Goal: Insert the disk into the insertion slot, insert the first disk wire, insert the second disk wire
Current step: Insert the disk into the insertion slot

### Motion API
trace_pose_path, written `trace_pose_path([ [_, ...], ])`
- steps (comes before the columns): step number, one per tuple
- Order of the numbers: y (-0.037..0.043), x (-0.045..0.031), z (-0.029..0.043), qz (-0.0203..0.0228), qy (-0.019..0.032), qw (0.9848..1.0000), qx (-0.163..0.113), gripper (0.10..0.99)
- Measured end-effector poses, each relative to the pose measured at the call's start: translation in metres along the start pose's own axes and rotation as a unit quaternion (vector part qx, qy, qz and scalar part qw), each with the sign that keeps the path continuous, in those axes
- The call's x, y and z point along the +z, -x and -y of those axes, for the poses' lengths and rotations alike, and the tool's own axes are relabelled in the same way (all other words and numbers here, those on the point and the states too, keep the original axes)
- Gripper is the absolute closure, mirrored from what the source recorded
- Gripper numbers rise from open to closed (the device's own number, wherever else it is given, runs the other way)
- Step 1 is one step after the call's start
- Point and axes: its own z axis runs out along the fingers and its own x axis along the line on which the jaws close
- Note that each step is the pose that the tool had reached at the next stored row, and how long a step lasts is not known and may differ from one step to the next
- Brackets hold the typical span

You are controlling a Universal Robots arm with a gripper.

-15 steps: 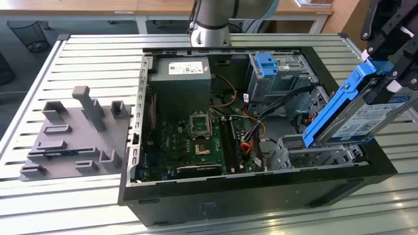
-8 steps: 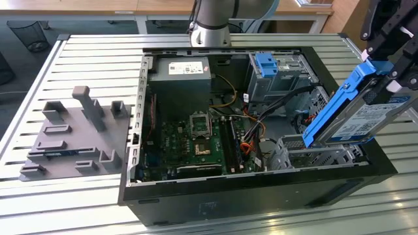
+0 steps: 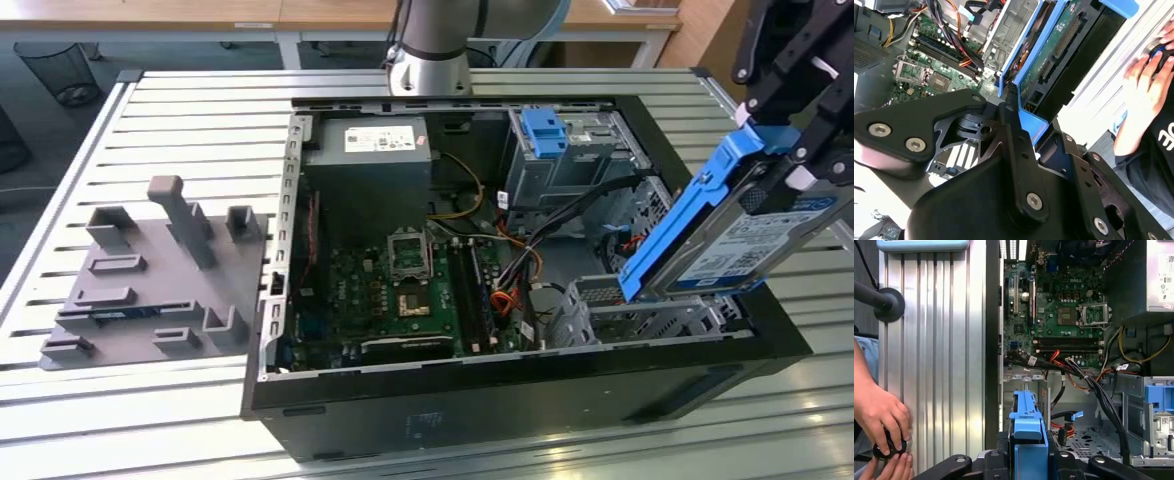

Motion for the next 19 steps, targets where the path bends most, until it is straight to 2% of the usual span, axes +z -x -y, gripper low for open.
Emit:
trace_pose_path([
  [4,0.0003,0.0013,-0.0050,0.0001,-0.0053,1.0000,0.000,0.722],
  [11,0.0027,0.0076,-0.0095,0.0003,-0.0054,1.0000,0.000,0.722],
  [19,0.0124,0.0149,-0.0109,0.0003,-0.0054,1.0000,0.000,0.722],
])
